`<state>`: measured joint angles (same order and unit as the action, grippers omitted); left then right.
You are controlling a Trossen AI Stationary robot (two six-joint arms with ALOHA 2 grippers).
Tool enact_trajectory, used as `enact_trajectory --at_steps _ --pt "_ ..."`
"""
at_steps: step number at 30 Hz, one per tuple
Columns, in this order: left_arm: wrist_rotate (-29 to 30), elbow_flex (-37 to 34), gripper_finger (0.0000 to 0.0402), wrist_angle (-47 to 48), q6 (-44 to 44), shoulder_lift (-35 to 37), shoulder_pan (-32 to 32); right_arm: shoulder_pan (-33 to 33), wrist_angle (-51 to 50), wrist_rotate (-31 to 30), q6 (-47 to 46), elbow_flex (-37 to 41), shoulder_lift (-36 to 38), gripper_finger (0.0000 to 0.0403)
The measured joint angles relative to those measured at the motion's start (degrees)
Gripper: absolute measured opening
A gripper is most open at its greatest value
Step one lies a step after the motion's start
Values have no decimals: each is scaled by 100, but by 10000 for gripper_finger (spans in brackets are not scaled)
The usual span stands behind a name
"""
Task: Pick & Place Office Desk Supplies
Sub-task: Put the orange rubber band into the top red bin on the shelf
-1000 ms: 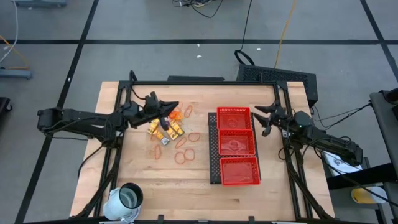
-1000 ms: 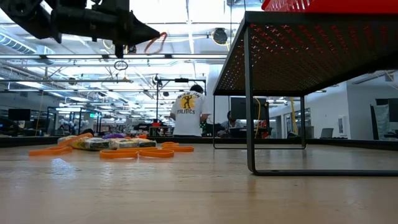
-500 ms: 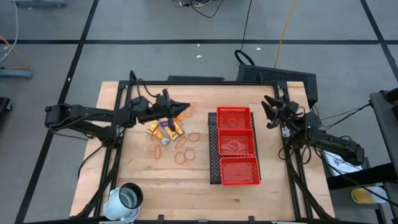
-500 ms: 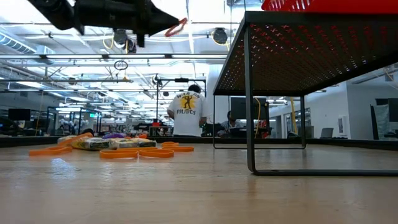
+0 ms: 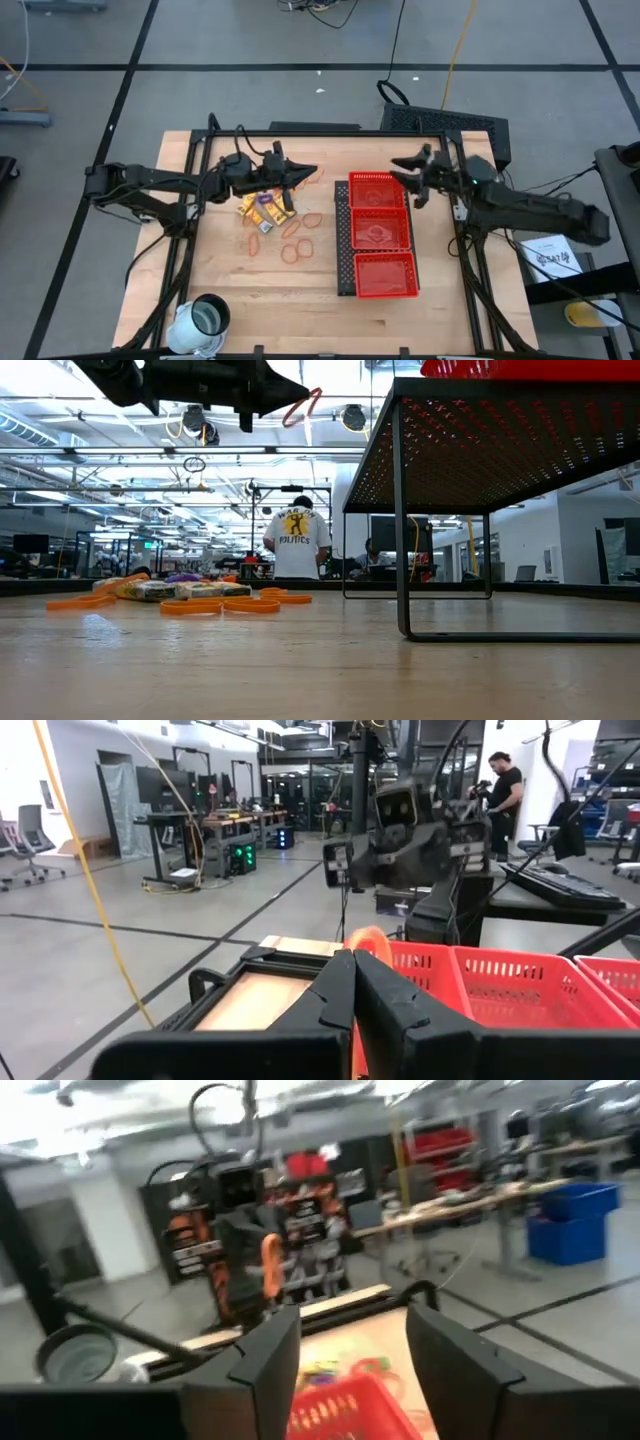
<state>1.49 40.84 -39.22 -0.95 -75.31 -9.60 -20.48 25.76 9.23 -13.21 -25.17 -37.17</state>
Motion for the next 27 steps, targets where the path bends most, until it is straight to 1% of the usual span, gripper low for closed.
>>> enact_trajectory --at_steps 3,5,8,11,15,18,21,27 --pt "-6 0 3 7 26 0 6 226 69 117 311 -618 -890 210" --pt "-4 0 8 9 81 0 4 414 120 149 502 -973 -1471 227" --pt "-6 0 6 54 85 -1 4 667 297 151 744 -1457 -2281 243" --pt "-15 0 4 61 83 -2 4 827 501 147 784 -1859 -2991 247" --pt "-56 0 8 111 77 -2 4 941 746 142 642 -2267 -3831 241" --pt "-181 0 4 131 64 -2 4 978 917 142 639 -2544 -4279 234" --pt "-190 0 9 133 66 -2 4 972 959 142 462 -2753 -4616 227" --pt "-207 -2 6 147 68 -2 4 969 1106 140 342 -2919 -4889 208"
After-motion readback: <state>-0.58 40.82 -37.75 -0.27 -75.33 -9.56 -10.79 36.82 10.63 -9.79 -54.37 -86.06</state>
